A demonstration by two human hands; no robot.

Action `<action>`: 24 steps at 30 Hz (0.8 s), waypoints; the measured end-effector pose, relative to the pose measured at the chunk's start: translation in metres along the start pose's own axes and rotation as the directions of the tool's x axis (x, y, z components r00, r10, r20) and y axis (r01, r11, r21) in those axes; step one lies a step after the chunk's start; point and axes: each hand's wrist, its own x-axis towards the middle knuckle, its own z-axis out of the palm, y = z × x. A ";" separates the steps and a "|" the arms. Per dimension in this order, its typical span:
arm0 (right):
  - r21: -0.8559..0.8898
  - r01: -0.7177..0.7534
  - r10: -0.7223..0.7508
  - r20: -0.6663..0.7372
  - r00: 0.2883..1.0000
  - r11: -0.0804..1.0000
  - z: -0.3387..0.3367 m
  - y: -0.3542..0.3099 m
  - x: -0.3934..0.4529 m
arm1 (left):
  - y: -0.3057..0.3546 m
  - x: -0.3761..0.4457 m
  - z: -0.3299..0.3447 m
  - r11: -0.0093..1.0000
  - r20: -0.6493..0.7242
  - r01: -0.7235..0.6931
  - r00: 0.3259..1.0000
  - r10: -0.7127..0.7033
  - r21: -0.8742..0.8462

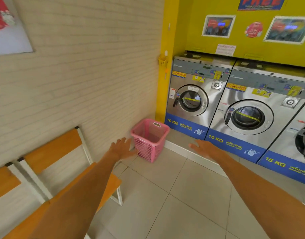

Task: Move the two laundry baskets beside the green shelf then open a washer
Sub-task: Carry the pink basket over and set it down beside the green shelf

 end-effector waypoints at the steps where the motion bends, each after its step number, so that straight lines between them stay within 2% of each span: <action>1: -0.001 -0.004 0.004 0.005 1.000 1.000 -0.008 0.002 0.023 | 0.002 0.025 -0.005 1.000 0.005 -0.003 1.000 0.003 0.004; 5: 0.020 -0.011 0.011 -0.011 1.000 1.000 -0.038 0.012 0.110 | 0.015 0.121 -0.022 1.000 0.006 -0.026 1.000 0.026 0.012; 12: 0.047 -0.055 0.052 0.061 0.997 0.997 -0.066 0.043 0.250 | 0.039 0.261 -0.031 0.999 0.056 -0.029 0.998 0.029 0.012; 20: -0.017 0.010 -0.007 0.131 0.991 1.000 -0.097 0.077 0.443 | 0.063 0.418 -0.022 0.992 0.085 0.109 0.991 -0.104 -0.060; 24: 0.025 0.052 -0.056 0.172 0.983 0.998 -0.117 0.084 0.532 | 0.077 0.477 -0.018 0.969 0.085 0.213 0.975 -0.203 -0.124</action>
